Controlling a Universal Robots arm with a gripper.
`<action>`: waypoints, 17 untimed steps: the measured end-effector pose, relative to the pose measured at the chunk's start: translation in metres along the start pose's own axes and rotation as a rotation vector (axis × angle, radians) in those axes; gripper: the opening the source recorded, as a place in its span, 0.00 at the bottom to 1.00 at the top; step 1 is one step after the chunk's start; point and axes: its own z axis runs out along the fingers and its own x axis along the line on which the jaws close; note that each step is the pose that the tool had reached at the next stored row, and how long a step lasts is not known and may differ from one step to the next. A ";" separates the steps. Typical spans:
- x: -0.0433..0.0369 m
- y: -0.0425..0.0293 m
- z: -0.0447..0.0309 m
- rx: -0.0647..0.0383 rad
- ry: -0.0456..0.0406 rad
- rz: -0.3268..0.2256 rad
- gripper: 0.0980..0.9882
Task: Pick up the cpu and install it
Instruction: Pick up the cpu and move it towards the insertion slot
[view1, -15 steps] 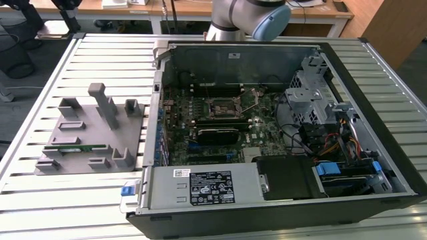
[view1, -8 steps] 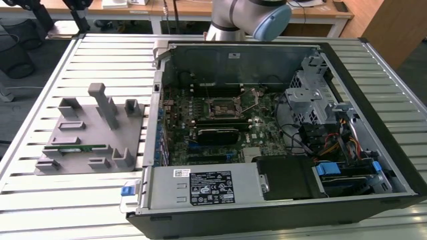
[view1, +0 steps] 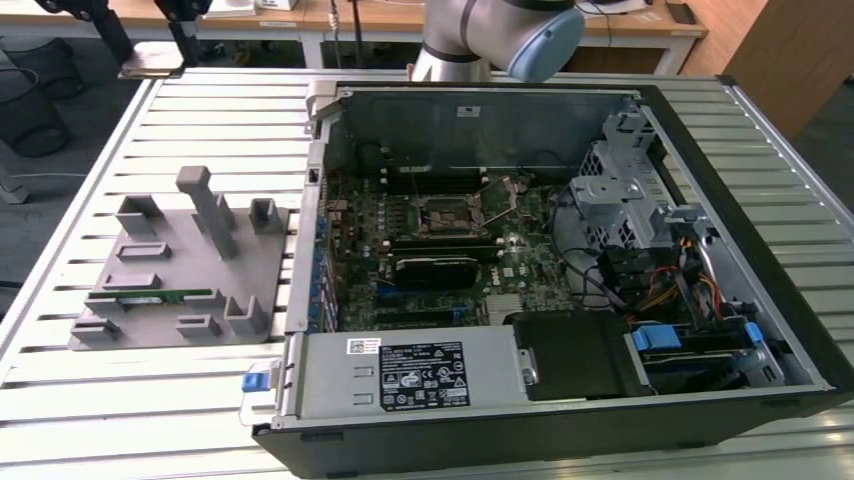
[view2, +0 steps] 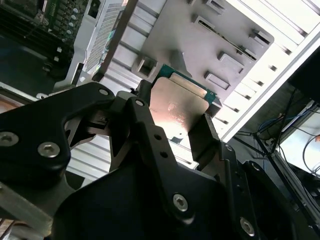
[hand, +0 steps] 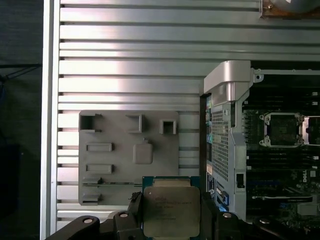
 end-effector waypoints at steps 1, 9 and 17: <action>-0.0023 0.0000 0.0000 0.000 0.0001 0.000 0.50; -0.0220 0.0002 0.0004 0.000 0.0000 0.000 0.50; -0.0410 0.0004 0.0007 0.000 0.0000 0.000 0.50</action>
